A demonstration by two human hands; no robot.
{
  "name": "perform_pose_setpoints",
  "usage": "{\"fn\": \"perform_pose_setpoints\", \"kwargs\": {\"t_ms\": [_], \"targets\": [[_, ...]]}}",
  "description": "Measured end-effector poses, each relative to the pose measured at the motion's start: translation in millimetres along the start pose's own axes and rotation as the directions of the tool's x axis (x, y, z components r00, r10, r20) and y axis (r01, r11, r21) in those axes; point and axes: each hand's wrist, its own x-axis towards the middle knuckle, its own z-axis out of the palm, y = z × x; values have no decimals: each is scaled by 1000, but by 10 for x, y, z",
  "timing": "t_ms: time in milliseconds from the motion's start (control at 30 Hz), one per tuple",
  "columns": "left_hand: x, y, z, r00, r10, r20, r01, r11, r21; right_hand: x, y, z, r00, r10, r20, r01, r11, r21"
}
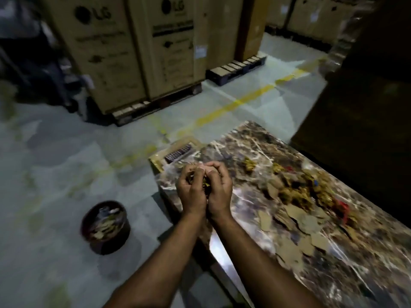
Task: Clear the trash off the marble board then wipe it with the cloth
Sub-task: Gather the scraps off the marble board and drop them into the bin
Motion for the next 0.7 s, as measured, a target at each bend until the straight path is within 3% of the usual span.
{"fn": "perform_pose_setpoints", "kwargs": {"t_ms": [200,367,567,700], "targets": [[892,291,-1612,968,82,-238,-75,996,40,-385,340,1819,961,78,266,-92,995,43],[1553,381,-3029,935,33,-352,-32,999,11,-896,680,3230,909,178,376,-200,980,20],[2022,255,-4088,882,-35,-469,58,998,35,-1117,1119,4232,811,318,491,-310,945,-101],[2360,87,-4469,841,-50,-539,110,991,80,-1086,1521,4673,786,386,482,-359,921,-152]]}}
